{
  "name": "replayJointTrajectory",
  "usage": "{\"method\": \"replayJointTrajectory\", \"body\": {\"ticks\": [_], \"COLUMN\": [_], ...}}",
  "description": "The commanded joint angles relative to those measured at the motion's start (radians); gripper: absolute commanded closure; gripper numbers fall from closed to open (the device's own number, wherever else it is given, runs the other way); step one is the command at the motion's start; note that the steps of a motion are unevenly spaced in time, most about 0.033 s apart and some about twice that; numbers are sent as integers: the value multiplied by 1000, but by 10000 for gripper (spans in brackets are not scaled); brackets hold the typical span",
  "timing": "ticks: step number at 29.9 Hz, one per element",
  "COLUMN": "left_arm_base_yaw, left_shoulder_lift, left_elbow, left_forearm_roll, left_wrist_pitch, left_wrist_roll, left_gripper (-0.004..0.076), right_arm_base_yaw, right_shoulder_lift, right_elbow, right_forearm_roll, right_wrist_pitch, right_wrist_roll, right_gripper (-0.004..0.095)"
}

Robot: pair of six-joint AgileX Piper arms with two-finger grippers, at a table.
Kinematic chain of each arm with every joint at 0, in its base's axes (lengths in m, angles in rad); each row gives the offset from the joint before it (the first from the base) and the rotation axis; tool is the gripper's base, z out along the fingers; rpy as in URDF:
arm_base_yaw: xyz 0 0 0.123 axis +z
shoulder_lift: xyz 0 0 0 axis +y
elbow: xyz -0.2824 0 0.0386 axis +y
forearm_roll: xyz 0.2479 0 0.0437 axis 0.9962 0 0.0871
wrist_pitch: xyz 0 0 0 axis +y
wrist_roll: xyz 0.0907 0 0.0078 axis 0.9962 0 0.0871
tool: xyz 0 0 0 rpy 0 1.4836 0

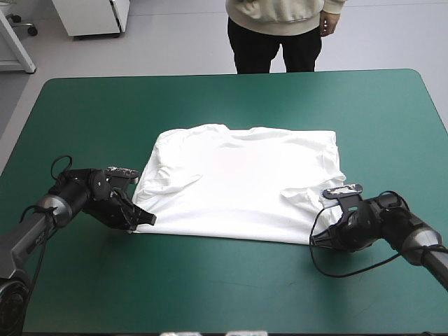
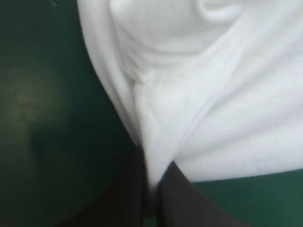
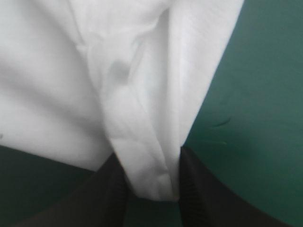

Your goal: Fold the cloth

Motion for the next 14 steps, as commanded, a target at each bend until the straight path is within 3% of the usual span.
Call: {"method": "replayJointTrajectory", "body": {"ticks": [1, 5, 14], "left_arm_base_yaw": [0, 0, 0], "left_shoulder_lift": [-4, -4, -141], "left_elbow": [0, 0, 0], "left_forearm_roll": [12, 12, 17], "left_wrist_pitch": [12, 6, 29], "left_wrist_roll": [2, 2, -4], "left_gripper": [733, 733, 733], "right_arm_base_yaw": [-8, -8, -8], "right_shoulder_lift": [-6, -10, -144], "right_elbow": [35, 40, 40], "right_forearm_roll": [6, 6, 14], "right_wrist_pitch": [-20, -50, 37], "right_wrist_roll": [-14, -21, -33], "right_gripper": [734, 924, 925]}}
